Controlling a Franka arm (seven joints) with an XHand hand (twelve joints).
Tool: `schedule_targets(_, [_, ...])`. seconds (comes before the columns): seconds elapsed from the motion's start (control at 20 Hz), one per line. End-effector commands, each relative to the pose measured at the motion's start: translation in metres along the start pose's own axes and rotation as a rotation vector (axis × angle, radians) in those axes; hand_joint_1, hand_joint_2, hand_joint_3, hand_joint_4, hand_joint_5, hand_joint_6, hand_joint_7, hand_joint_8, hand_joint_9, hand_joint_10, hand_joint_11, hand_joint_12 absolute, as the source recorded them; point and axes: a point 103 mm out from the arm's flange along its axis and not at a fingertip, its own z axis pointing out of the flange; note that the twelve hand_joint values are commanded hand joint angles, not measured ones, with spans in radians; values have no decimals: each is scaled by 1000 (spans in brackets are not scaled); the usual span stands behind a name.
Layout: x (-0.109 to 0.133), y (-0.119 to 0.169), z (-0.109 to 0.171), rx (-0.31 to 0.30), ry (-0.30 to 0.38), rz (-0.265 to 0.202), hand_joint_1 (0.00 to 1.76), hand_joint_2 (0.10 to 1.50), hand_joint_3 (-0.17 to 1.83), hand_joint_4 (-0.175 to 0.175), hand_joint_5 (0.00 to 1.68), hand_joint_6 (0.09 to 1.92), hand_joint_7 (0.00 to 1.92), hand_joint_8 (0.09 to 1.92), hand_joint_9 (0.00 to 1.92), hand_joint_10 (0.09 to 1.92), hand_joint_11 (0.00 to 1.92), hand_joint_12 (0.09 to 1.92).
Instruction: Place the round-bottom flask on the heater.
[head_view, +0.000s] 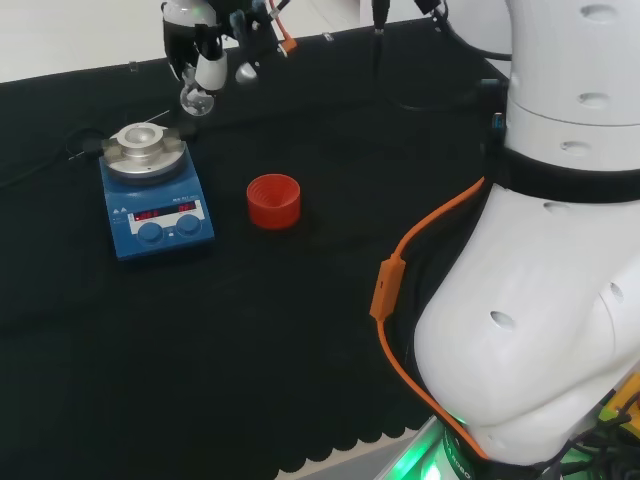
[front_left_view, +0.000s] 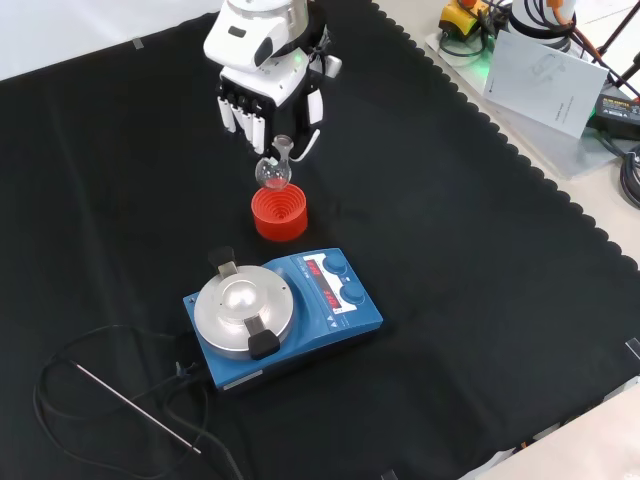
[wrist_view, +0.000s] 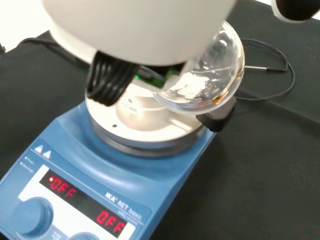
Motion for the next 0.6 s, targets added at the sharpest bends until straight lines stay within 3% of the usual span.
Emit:
schedule_targets(0.05, [17,23,5,22,16,-44,1339,416,1070,-175,1240,752,1446,780,1688,549,1426,938])
schedule_targets(0.6, [37,43,-5,19,12,-89,1339,414,1072,-175,1242,751,1447,780,1689,549,1430,937])
